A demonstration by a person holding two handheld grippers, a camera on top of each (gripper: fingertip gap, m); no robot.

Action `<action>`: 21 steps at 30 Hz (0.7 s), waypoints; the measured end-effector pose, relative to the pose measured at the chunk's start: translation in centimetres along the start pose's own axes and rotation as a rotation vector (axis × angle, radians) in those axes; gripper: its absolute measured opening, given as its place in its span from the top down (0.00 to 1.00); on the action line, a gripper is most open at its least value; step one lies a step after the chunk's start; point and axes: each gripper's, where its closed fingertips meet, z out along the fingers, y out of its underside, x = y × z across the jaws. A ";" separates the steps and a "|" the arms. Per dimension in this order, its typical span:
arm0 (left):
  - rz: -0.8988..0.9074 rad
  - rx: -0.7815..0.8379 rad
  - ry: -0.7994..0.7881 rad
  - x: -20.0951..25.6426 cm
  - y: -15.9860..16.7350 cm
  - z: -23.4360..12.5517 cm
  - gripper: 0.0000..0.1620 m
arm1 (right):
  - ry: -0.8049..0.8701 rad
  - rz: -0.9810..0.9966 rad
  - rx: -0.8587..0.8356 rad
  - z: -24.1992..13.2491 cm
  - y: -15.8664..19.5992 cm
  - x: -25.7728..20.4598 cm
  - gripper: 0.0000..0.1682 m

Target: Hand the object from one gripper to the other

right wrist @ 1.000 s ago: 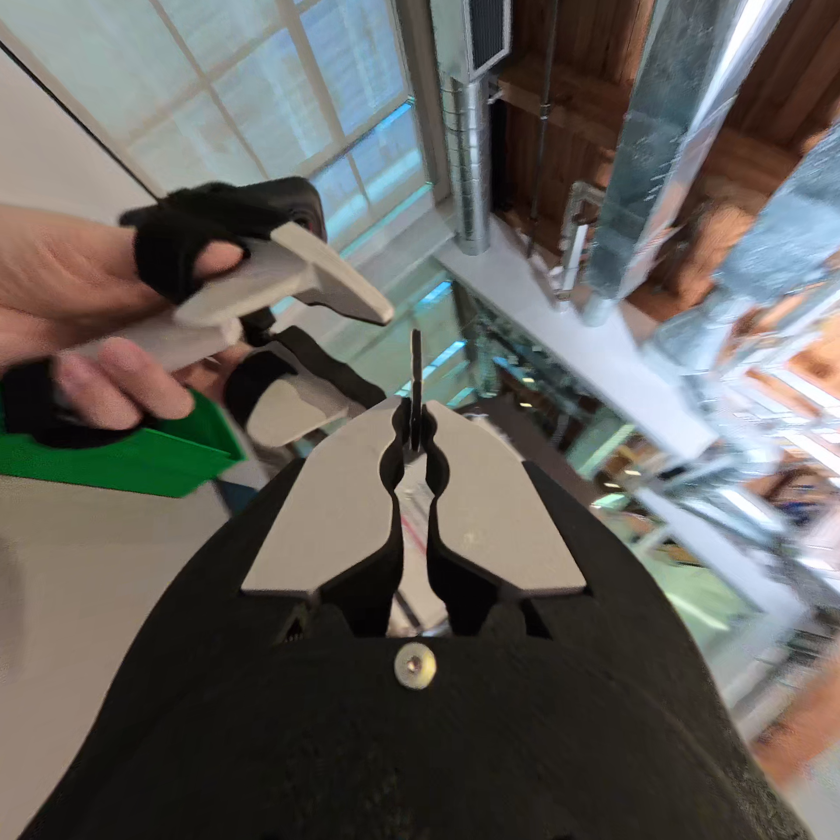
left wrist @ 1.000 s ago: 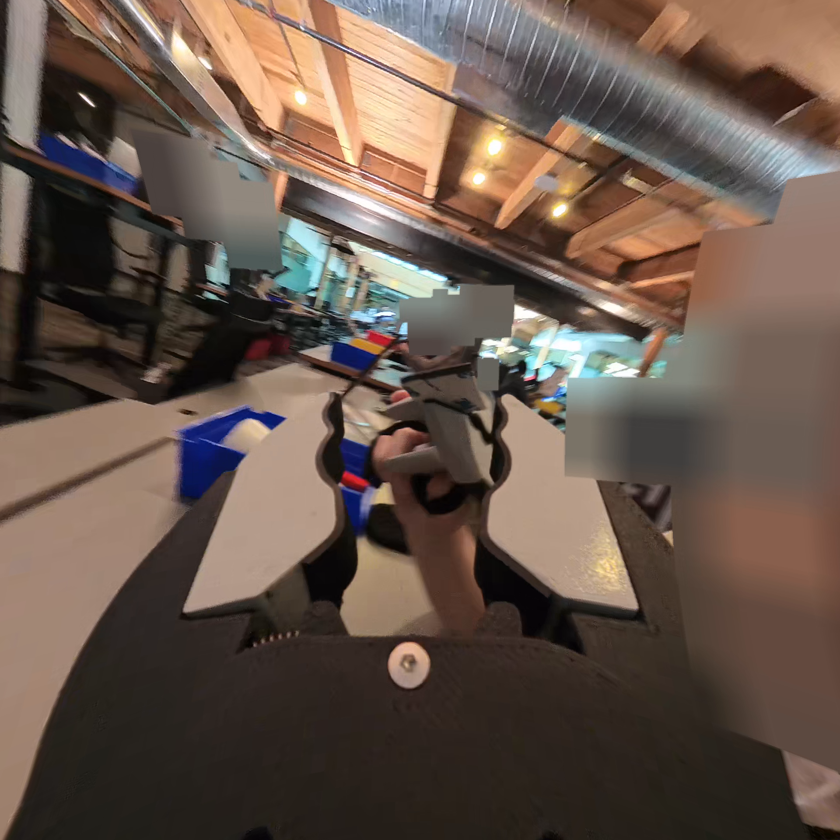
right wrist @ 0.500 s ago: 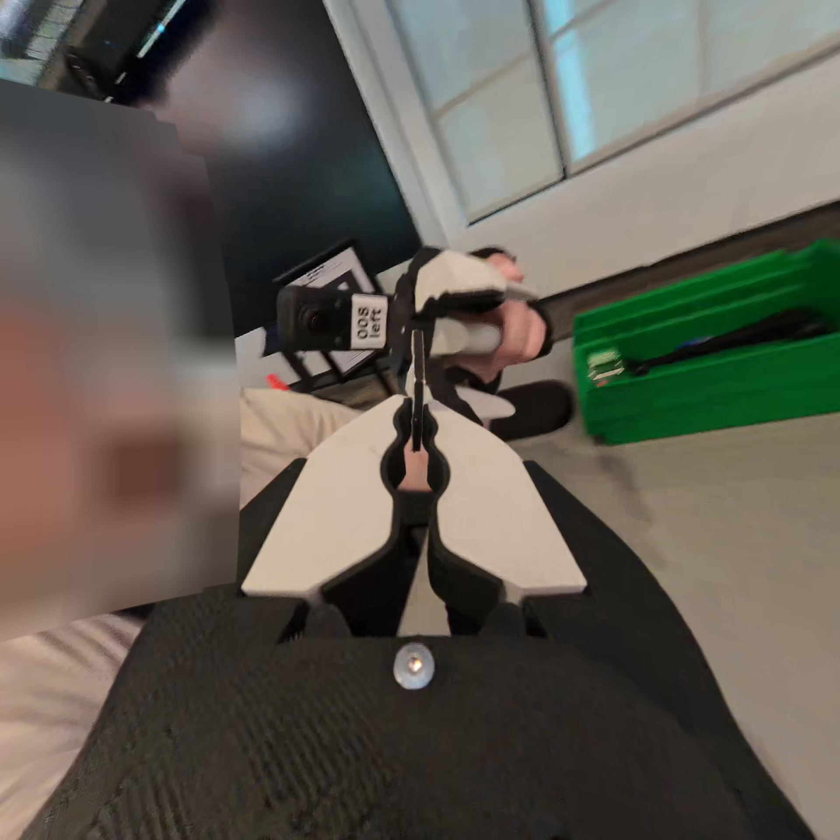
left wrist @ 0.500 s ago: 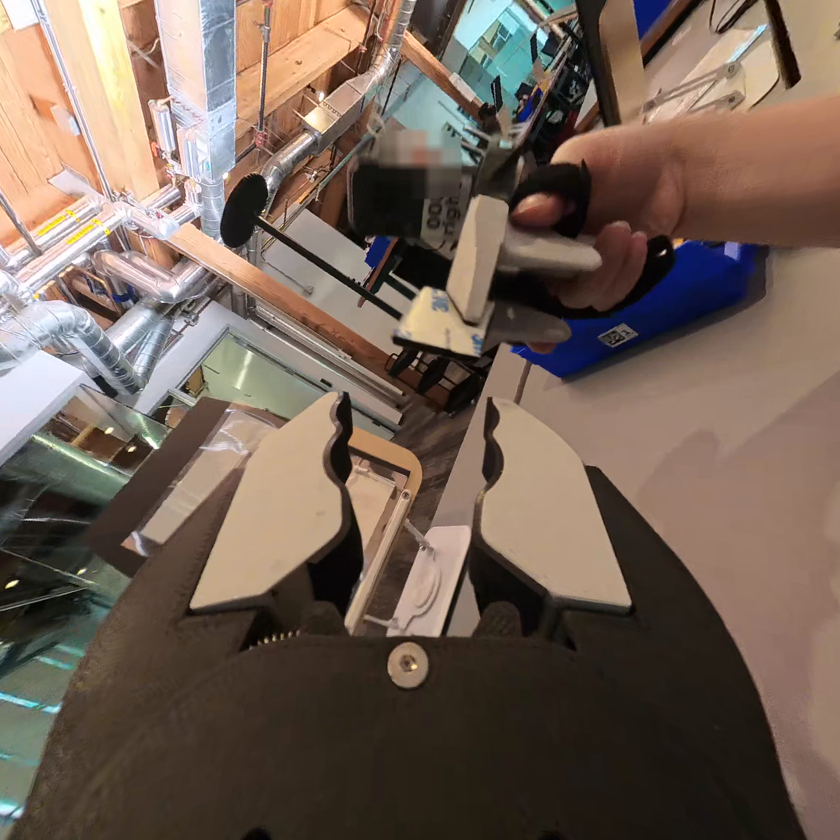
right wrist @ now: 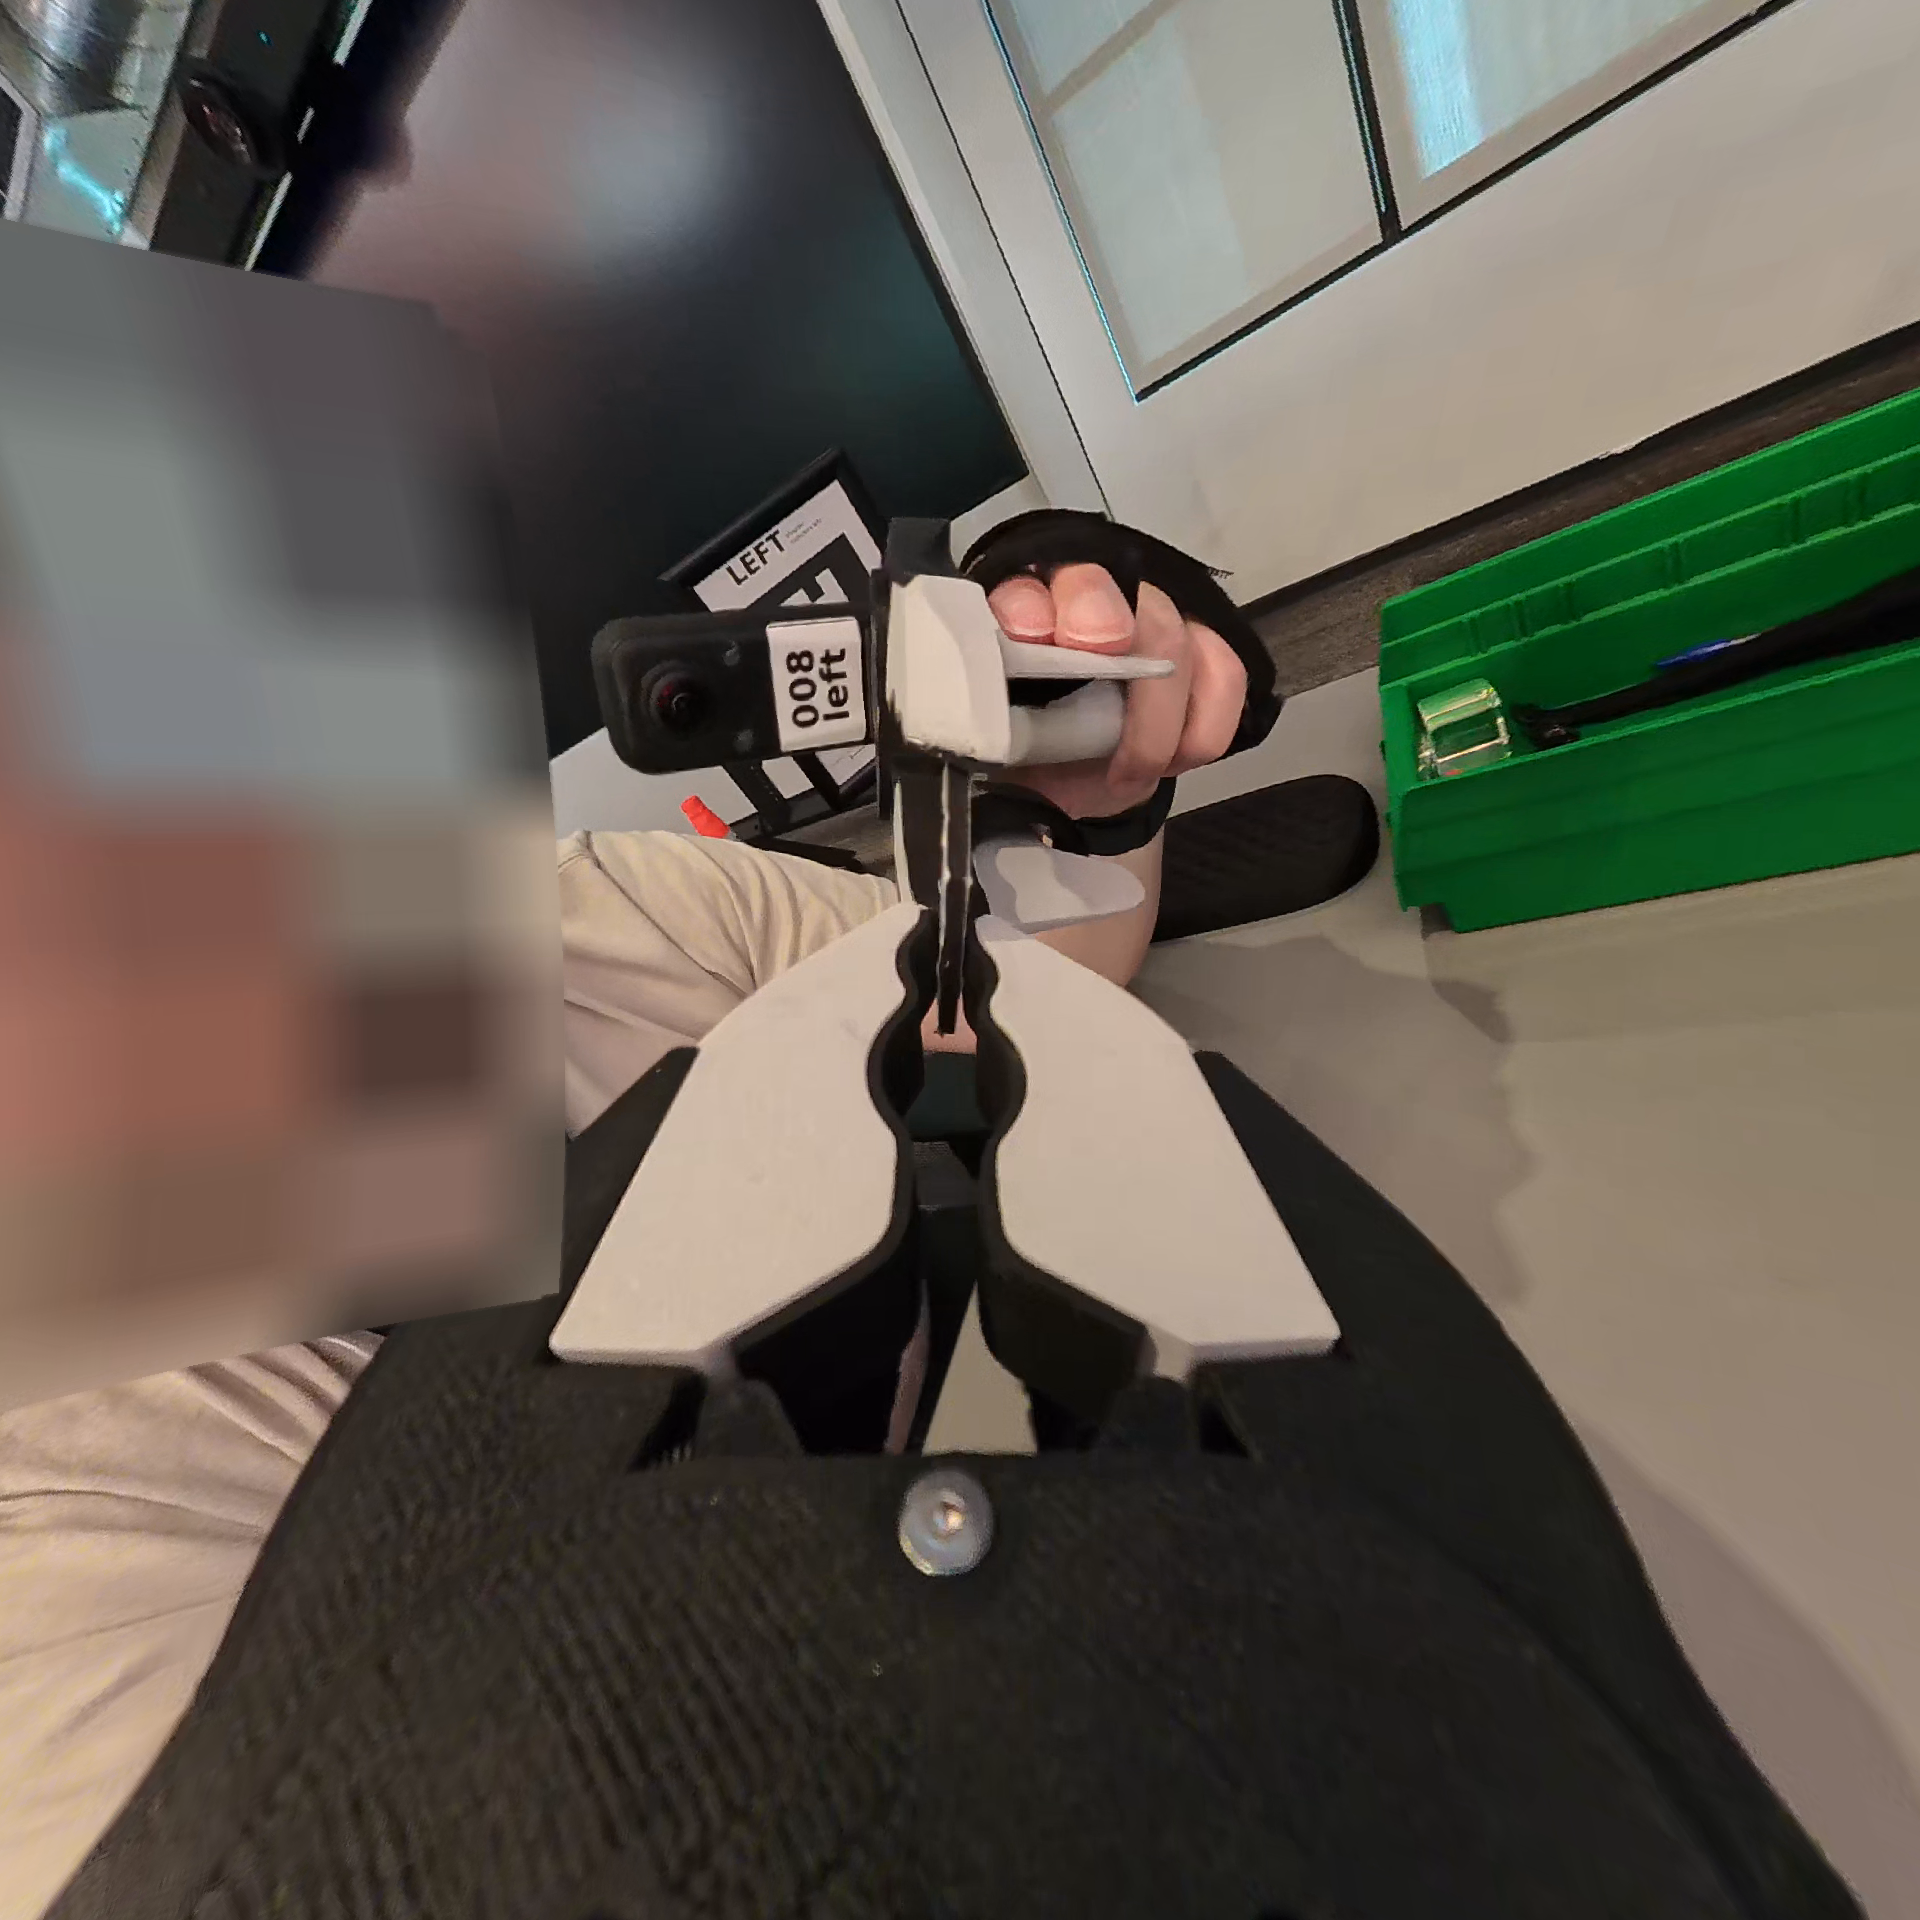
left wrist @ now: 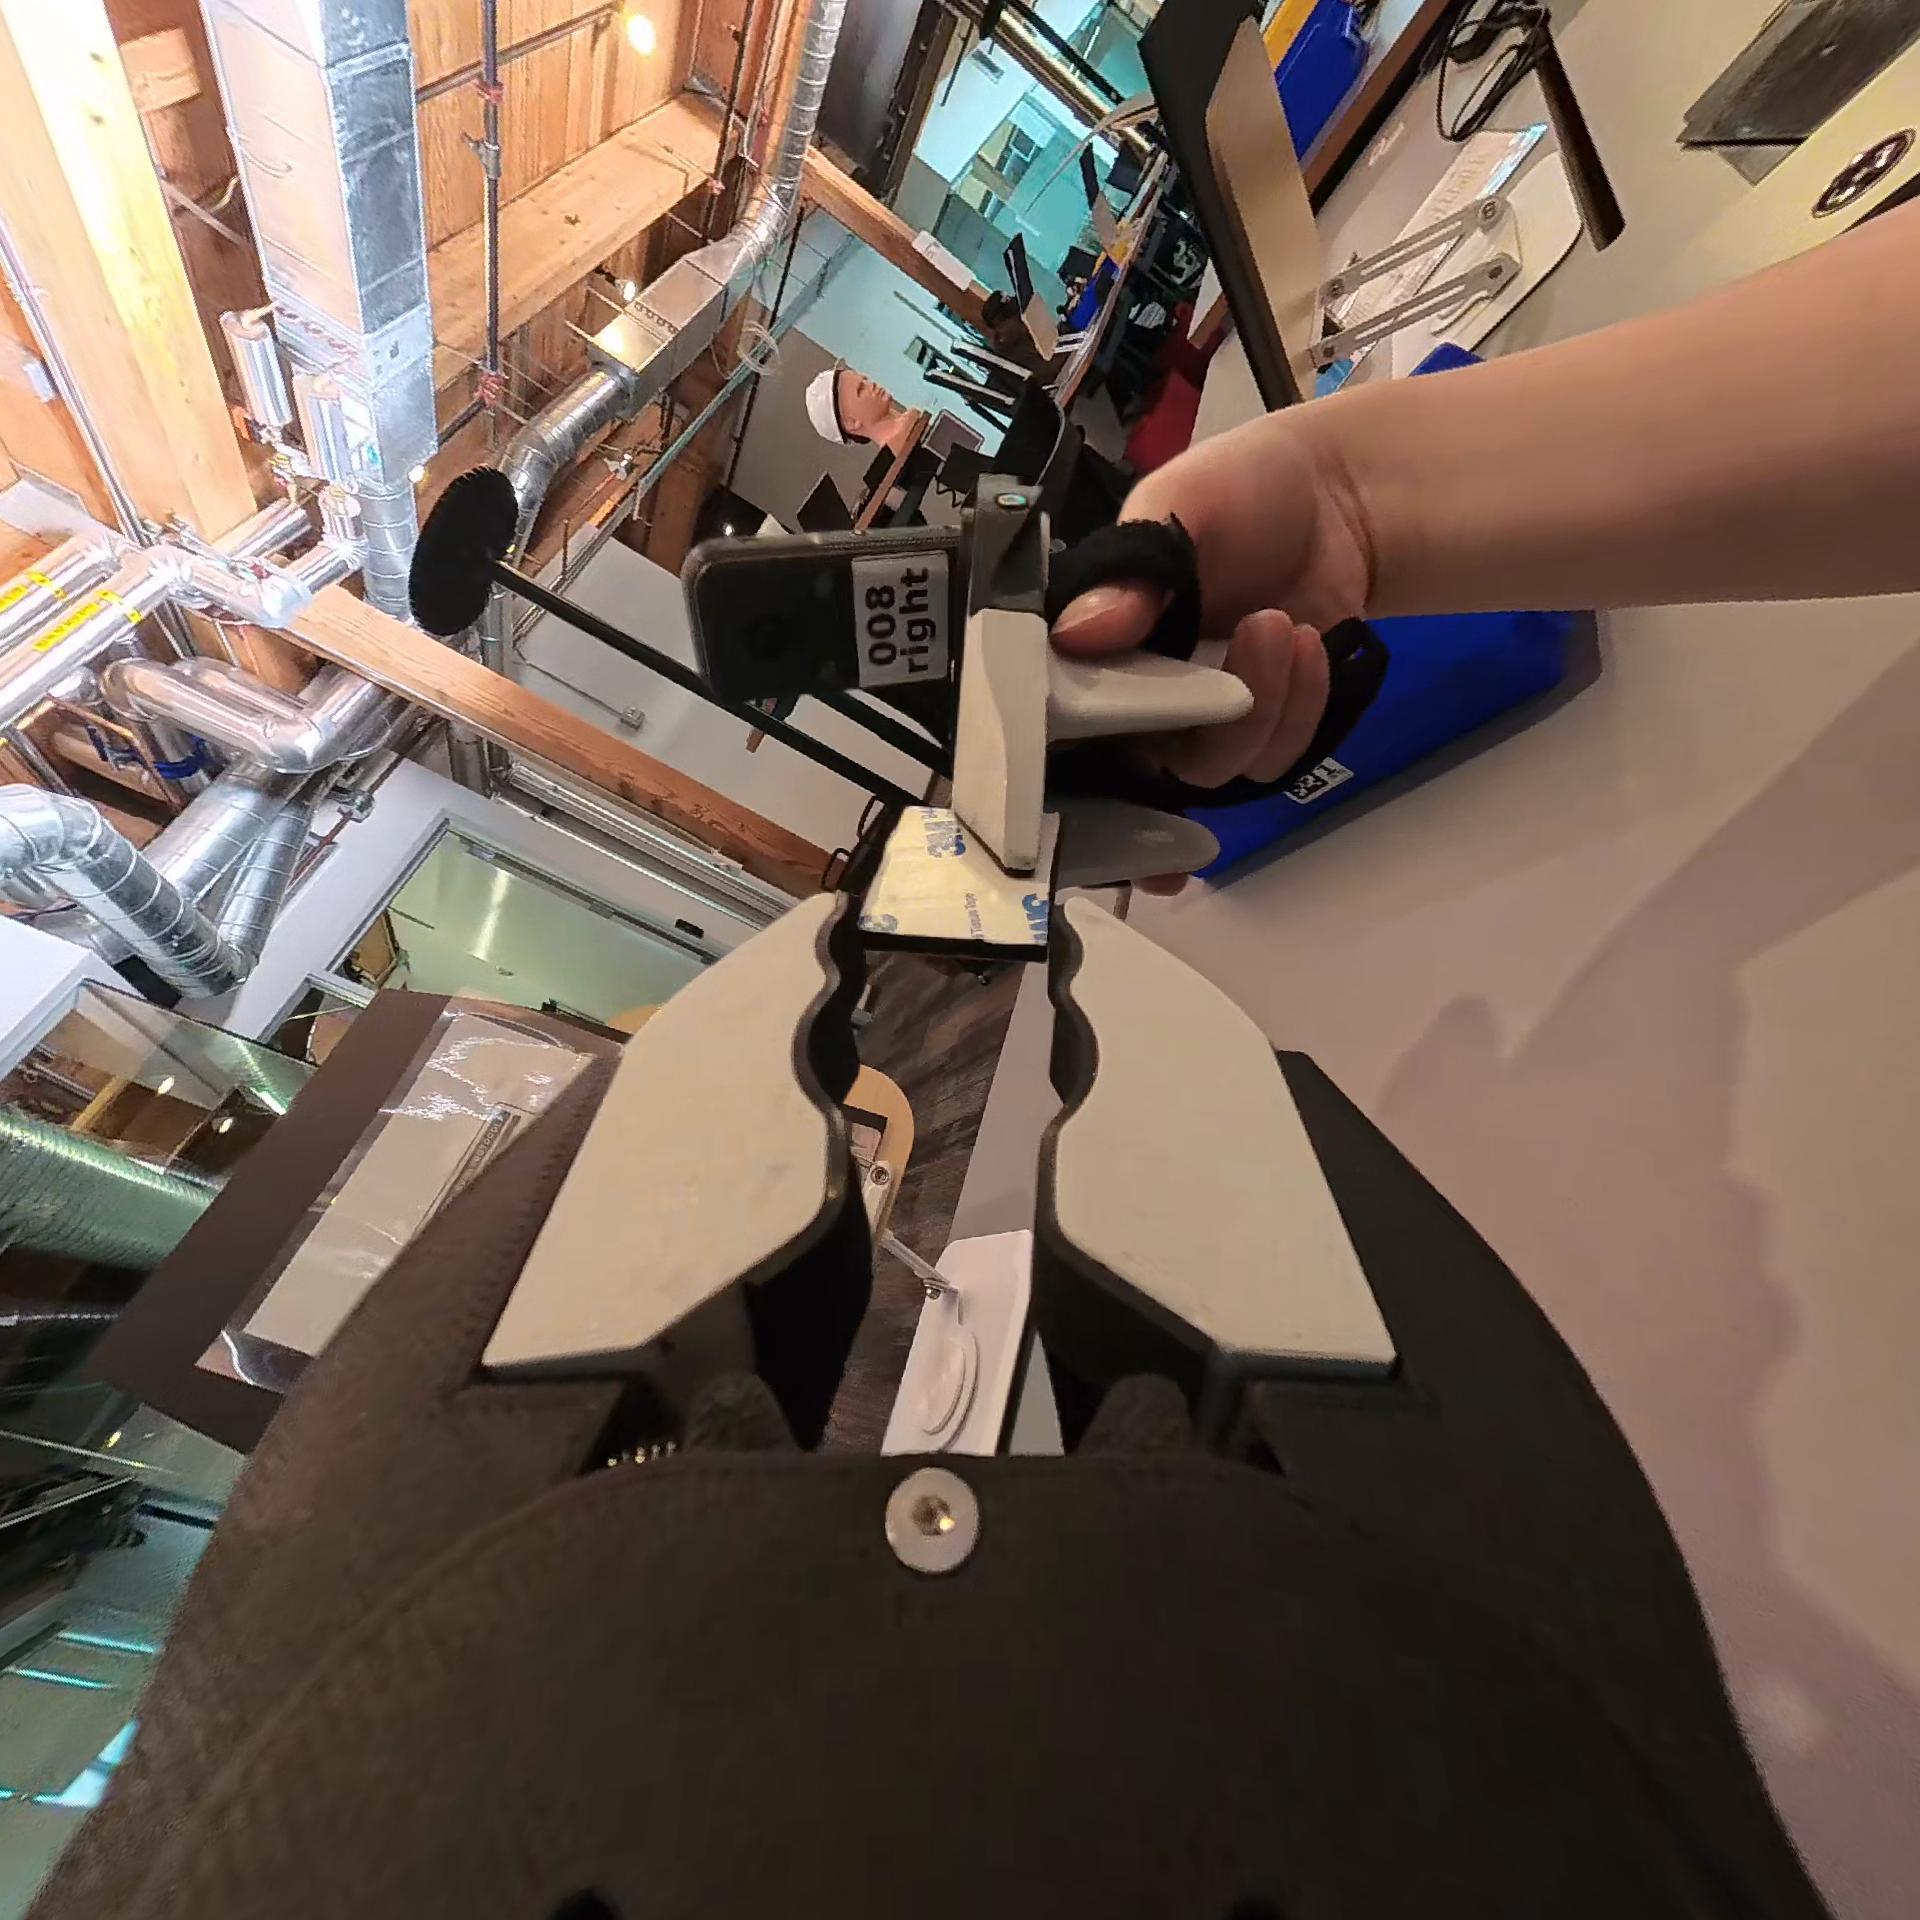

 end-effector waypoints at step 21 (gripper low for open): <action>-0.892 0.008 0.247 -1.6 1.1 -0.3 0.79 | 1.034 -1.757 -0.181 -1.1 -3.5 1.9 0.96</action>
